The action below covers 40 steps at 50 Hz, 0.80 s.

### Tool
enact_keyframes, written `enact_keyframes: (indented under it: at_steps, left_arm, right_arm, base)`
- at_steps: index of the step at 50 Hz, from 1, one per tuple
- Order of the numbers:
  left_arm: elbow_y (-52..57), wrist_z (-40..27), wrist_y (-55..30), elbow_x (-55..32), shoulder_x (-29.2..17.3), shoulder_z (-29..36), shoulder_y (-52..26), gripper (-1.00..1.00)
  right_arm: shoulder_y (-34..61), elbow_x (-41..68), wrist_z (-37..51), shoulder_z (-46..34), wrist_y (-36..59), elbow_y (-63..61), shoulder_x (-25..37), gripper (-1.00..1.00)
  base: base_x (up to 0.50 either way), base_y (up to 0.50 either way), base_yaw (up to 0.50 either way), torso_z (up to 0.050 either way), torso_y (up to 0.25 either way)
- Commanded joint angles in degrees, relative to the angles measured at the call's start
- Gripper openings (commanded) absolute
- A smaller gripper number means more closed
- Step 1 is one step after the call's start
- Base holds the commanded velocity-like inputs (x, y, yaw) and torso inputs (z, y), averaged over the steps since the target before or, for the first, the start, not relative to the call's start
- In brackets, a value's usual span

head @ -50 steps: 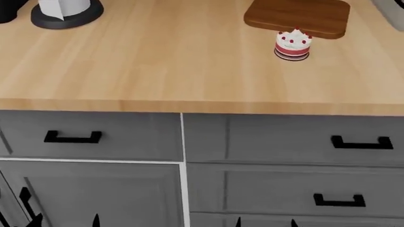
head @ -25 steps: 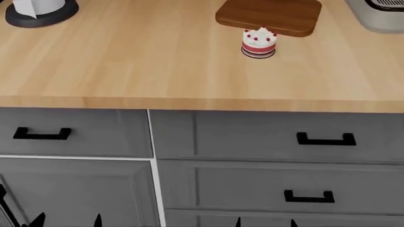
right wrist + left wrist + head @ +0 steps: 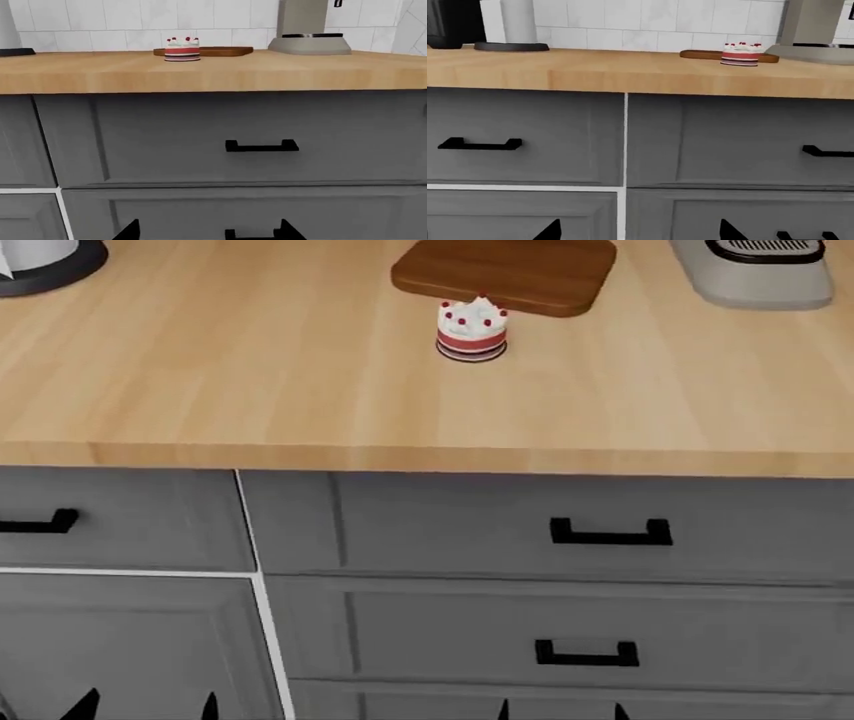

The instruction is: Open the right drawer.

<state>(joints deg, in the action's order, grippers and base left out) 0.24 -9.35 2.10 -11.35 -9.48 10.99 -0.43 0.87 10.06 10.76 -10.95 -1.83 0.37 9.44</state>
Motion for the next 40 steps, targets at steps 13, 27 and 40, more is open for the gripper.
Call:
enact_keyframes:
  at_steps: [13,27,40]
  left_arm:
    - [-0.2,-0.6,0.3,-0.7,-0.6,0.9,-0.2,1.00]
    - [0.3,-0.3,1.0,-1.5,-1.1,1.4,0.0,1.00]
    - [-0.3,0.0,1.6,-0.9,-1.7,2.5,-0.2,1.00]
  right_arm:
    - [0.2,0.2,0.2,-0.9,-3.2,3.2,0.3,1.00]
    - [0.4,0.6,1.2,-1.3,-0.7,0.7,1.0,1.00]
    - [0.4,0.7,1.6,-1.8,-0.7,0.5,1.3,1.00]
  base:
    - [0.00,-0.26,0.00,0.000,0.000]
    - [0.00,-0.09,0.00,0.000,0.000]
    - [0.00,0.00,0.00,0.000,0.000]
